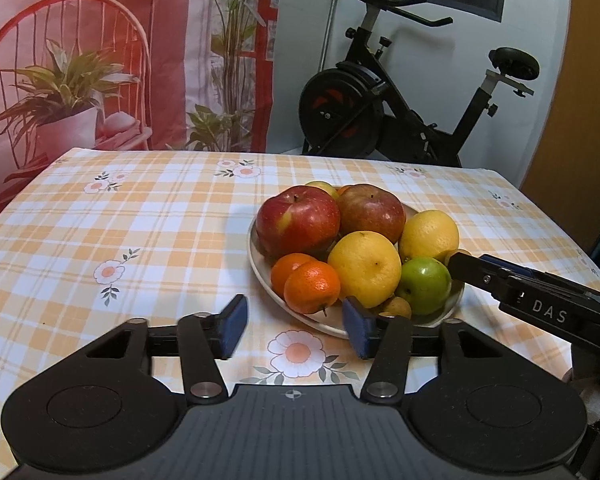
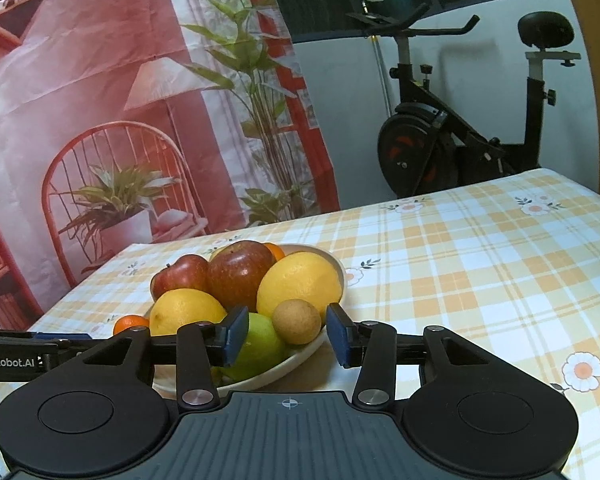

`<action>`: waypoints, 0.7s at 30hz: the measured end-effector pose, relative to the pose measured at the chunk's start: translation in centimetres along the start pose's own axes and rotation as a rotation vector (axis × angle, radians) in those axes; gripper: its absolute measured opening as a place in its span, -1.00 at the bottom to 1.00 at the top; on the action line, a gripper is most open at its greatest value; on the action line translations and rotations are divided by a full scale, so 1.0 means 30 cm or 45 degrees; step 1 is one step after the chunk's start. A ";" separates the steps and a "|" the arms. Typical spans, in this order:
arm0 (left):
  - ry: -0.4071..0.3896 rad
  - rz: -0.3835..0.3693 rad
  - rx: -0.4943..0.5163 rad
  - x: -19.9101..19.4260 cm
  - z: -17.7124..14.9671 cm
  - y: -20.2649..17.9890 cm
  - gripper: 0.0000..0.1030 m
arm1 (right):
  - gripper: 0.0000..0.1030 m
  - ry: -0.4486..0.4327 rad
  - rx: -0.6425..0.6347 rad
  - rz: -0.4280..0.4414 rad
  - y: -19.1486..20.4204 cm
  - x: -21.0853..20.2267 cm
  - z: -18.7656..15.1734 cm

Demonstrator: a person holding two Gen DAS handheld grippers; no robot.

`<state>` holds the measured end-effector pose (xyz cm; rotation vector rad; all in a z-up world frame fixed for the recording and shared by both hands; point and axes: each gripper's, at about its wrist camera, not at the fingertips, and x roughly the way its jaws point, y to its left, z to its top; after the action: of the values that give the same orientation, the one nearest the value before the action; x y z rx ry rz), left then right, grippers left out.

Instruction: Organize fruits

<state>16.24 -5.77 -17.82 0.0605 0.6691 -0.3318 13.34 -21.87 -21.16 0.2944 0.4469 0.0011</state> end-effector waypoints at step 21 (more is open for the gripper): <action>-0.030 0.078 -0.072 -0.052 0.024 0.064 0.69 | 0.95 -0.004 -0.042 -0.015 0.021 -0.031 0.001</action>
<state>16.14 -3.61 -16.39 0.0228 0.6514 -0.2538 12.56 -21.32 -20.56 0.2590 0.4449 -0.0032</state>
